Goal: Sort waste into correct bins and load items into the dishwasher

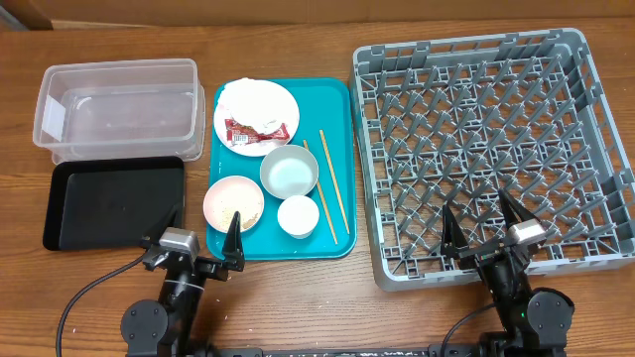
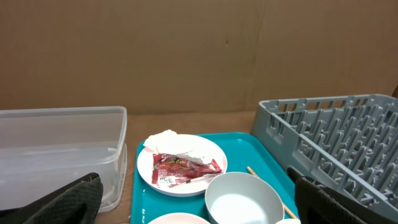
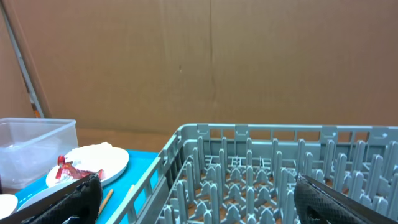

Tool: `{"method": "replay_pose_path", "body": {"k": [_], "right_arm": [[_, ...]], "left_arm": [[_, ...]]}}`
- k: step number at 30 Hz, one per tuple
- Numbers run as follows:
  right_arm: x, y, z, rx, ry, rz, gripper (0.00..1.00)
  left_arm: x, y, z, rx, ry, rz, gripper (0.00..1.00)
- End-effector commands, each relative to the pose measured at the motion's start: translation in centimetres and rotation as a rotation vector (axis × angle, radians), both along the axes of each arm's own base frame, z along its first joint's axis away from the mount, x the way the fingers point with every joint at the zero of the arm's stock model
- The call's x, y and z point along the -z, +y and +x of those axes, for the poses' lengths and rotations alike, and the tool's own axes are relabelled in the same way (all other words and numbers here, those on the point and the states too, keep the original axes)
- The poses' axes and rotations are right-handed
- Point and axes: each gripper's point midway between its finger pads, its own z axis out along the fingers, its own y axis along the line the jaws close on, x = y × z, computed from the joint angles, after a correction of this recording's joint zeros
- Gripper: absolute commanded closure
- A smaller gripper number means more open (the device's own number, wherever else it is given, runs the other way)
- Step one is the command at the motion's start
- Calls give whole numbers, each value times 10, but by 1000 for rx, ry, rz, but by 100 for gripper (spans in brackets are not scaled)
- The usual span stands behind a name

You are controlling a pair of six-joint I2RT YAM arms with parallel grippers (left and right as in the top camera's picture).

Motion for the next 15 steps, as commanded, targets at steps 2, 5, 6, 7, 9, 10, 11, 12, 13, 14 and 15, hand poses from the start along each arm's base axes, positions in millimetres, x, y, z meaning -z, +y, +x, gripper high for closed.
{"method": "replay_pose_path", "body": {"k": [2,5,6,7,9,10,11,12,13,14,15], "right_arm": [[-23,1,-6,-6,-62,7,0],[-24,1,-6,-6,-66,7,0],[-25,1,-6,-7,-70,7,0],[-27,1,-7,-7,-78,8,0],[-32,1,-8,-7,-100,9,0],[-35,1,-8,-7,-114,9,0],[-39,1,-9,-7,-130,10,0],[-40,1,-10,-7,-135,10,0],[-40,1,-10,-7,-136,10,0],[-40,1,-10,-7,-135,10,0],[-40,1,-10,-7,-135,10,0]], "left_arm": [[-18,0,-5,1,-44,-27,0],[-19,0,-5,1,-47,-27,0],[-19,0,-5,1,-47,-27,0],[-19,0,-5,1,-47,-27,1],[-19,0,-5,1,-47,-27,0],[-19,0,-5,1,-47,-27,0],[-19,0,-5,1,-48,-27,0],[-20,0,-5,1,-50,-27,0],[-20,0,-5,1,-51,-27,0],[-20,0,-5,1,-54,-26,0],[-21,-1,-5,4,-56,-26,0]]}}
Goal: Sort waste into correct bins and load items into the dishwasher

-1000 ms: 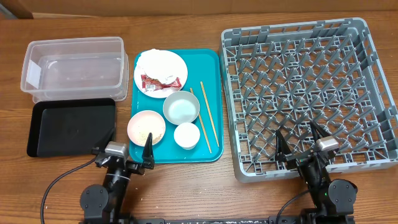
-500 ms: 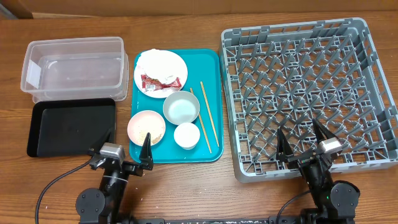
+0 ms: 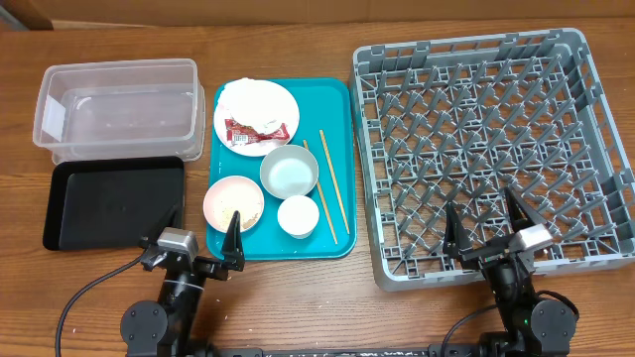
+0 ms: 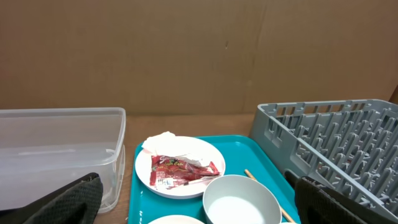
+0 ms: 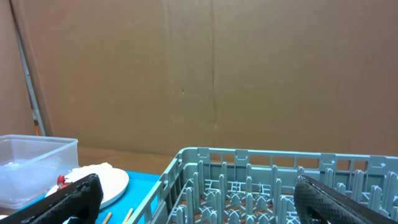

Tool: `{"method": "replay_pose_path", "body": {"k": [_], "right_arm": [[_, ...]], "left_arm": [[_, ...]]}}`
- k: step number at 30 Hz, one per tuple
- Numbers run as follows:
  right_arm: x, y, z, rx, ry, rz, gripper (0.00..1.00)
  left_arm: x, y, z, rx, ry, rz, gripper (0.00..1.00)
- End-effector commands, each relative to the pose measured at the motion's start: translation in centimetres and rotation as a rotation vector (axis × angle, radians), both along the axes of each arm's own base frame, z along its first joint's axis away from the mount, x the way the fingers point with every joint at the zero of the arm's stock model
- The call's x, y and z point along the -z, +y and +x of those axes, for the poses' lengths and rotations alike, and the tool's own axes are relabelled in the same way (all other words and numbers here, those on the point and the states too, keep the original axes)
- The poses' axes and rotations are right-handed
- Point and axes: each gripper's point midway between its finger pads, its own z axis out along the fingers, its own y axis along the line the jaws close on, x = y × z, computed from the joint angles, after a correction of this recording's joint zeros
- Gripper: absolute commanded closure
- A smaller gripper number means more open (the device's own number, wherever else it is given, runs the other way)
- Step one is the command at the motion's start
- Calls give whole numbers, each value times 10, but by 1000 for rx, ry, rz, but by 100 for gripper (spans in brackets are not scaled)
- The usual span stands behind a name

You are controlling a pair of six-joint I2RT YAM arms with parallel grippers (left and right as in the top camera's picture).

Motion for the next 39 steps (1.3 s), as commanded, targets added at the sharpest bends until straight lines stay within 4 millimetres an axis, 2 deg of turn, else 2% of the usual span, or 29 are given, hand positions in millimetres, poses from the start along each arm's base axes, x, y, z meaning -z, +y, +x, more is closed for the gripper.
{"method": "replay_pose_path", "body": {"k": [1,8,12,19,24,32,36,39], "right_arm": [[-19,2,-6,-10,-46,5,0],[-24,11,-11,-68,-57,-9,0],[-45,11,-18,-67,-59,-9,0],[-78,11,-21,-68,-4,-10,0],[-97,11,-17,-68,53,-11,0],[-117,12,-4,-69,191,-12,0],[-120,12,5,-69,272,-13,0],[-121,12,13,-68,336,-14,0]], "left_arm": [[-20,-2,-5,10,-53,-12,0],[-35,-3,-8,19,-96,-22,0],[-52,-3,-11,17,-106,-22,0],[-65,-4,-3,26,-3,20,0],[-78,-4,7,31,108,74,0],[-96,-2,34,48,318,104,0],[-96,-1,53,59,434,111,0],[-89,-1,68,66,546,103,0]]}}
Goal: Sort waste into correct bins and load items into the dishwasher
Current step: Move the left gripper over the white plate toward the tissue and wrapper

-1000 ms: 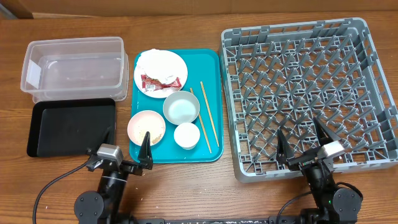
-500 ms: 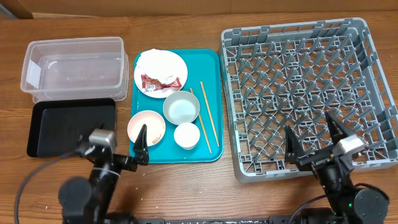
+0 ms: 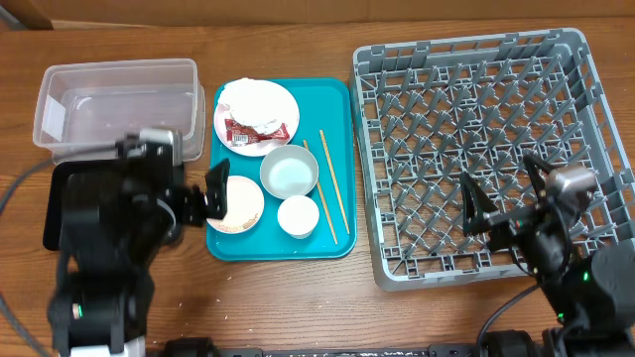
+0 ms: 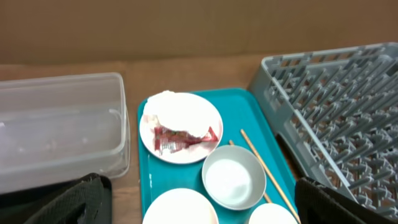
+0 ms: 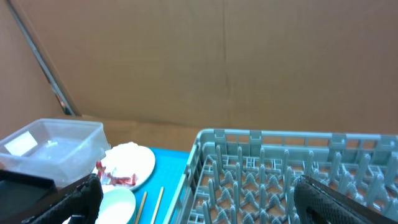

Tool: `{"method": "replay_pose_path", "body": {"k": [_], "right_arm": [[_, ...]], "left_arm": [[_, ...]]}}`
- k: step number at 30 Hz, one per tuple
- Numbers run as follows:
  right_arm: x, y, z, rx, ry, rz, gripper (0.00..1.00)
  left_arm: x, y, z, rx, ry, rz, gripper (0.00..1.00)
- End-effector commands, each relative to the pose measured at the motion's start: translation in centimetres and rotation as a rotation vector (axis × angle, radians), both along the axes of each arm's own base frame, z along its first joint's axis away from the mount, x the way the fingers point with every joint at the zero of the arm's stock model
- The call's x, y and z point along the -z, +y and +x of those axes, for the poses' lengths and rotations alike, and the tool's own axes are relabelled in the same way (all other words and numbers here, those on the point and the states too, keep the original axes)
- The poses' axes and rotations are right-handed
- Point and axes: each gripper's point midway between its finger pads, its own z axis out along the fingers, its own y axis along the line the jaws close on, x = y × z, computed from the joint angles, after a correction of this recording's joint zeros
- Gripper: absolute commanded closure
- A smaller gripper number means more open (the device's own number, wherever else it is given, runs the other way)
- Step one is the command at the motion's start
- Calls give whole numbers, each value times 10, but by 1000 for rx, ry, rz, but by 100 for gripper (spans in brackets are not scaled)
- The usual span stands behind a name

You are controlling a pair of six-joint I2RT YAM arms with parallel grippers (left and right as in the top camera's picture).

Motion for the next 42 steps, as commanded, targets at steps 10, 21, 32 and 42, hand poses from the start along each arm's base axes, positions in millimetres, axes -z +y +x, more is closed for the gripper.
{"method": "replay_pose_path", "body": {"k": [10,21,32,42], "right_arm": [[6,4,32,-11,174,-1,0],[26,22,42,-117,263,22,0],[29,22,48,-117,270,22,0],[52,29,59,-155,357,35,0]], "left_arm": [[55,2,54,67,389,42,0],[96,-27,114,105,443,-142,0],[62,-51,167,-162,462,-5,0],[122,-55,205,-385,641,-71,0]]}}
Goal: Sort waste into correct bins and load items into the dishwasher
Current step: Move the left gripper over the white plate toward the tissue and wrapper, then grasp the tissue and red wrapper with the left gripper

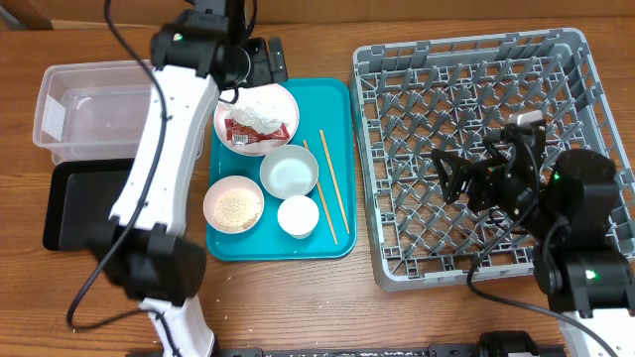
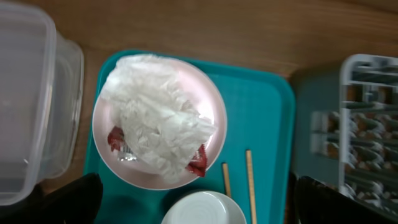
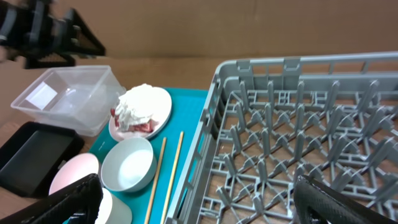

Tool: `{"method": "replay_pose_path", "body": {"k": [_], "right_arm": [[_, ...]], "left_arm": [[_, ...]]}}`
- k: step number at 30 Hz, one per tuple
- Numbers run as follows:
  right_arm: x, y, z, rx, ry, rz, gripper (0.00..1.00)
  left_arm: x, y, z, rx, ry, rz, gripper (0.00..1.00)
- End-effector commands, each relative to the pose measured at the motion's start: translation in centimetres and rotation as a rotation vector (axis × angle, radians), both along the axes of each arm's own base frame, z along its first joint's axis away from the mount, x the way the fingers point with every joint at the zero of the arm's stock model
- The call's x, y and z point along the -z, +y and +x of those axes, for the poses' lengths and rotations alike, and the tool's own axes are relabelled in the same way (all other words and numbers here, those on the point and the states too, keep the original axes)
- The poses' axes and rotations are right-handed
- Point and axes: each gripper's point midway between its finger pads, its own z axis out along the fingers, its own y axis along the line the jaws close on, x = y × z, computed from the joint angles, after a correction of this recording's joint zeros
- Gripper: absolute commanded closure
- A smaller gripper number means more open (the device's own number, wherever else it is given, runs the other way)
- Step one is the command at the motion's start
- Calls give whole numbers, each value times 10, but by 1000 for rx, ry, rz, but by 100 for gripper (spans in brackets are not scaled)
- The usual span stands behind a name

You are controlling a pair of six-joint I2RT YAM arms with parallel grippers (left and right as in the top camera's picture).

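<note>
A white plate (image 1: 256, 117) at the far end of the teal tray (image 1: 337, 94) carries a crumpled white napkin (image 2: 155, 121) and a red wrapper (image 1: 256, 130). My left gripper (image 1: 256, 69) hovers open above it, looking straight down, fingers (image 2: 62, 199) wide apart and empty. On the tray also sit a grey bowl (image 1: 289, 171), a pink dish with crumbs (image 1: 234, 203), a small white cup (image 1: 298, 215) and two chopsticks (image 1: 332, 183). My right gripper (image 1: 464, 169) hangs open and empty over the grey dish rack (image 1: 595, 99).
A clear plastic bin (image 1: 114, 104) stands at the far left, with a black tray (image 1: 109, 198) in front of it. The left arm stretches from the table's front edge across the tray's left side. Brown cardboard walls the back.
My left gripper has gone from the tray's front left, by the pink dish, to above the white plate at the far end. The right gripper sits further left over the rack. Nothing was taken.
Both arms first sat low at the table's front edge, grippers open, and barely differed at the second moment. Then both stood raised, left by the pink dish, right over the rack's front. Now the left hovers above the white plate. All dishes lie where they were.
</note>
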Motion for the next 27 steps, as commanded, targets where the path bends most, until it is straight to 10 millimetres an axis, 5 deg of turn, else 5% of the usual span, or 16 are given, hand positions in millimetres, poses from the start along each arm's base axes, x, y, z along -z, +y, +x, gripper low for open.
{"method": "replay_pose_path", "body": {"k": [1,11,27], "right_arm": [[-5,5,4,-25,4,15,0],[27,6,14,-24,127,11,0],[33,6,16,-23,148,10,0]], "left_arm": [[45,10,9,-135,97,13,0],[125,7,19,-184,237,33,0],[200,9,17,-194,360,67,12]]}}
